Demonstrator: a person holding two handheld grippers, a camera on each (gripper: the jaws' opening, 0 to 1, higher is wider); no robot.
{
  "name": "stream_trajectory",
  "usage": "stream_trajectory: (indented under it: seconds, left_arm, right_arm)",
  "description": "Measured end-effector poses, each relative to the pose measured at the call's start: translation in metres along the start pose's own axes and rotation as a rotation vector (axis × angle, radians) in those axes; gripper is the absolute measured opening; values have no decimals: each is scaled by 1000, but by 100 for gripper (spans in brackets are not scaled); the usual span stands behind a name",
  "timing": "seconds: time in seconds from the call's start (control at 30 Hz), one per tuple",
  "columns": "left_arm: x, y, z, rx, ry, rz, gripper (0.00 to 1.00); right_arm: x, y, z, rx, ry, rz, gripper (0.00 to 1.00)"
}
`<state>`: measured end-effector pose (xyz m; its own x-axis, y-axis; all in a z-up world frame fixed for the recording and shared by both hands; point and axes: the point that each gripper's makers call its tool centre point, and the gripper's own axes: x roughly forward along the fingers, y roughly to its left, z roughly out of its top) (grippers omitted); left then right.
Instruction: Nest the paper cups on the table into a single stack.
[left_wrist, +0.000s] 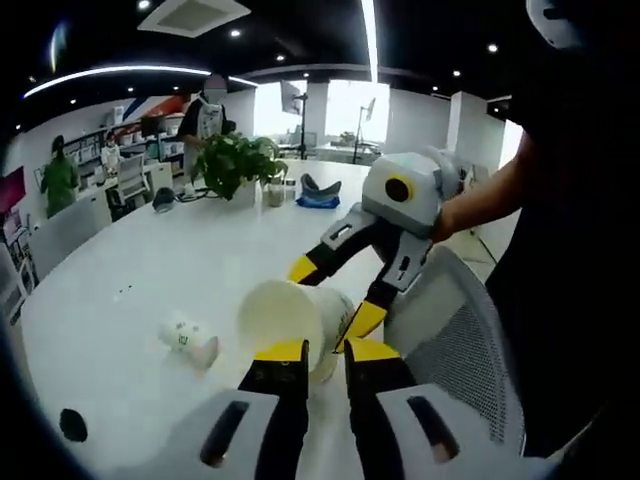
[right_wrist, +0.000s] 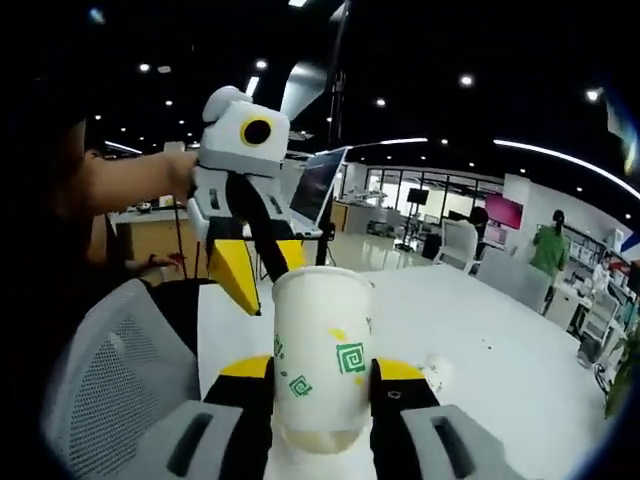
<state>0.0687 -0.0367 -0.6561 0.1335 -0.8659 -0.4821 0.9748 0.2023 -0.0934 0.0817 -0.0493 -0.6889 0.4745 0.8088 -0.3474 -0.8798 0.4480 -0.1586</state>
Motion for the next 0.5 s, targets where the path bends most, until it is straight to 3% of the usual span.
stream_trajectory:
  seconds: [0.17,0.5]
  left_arm:
    - [4,-8,-6,7,26,-72,2]
    - [6,-15,1,69,-3,-107,0]
  right_arm:
    - [1,7,-5,-47,21,19,36]
    - [0,4,-6,-73,27,5,38]
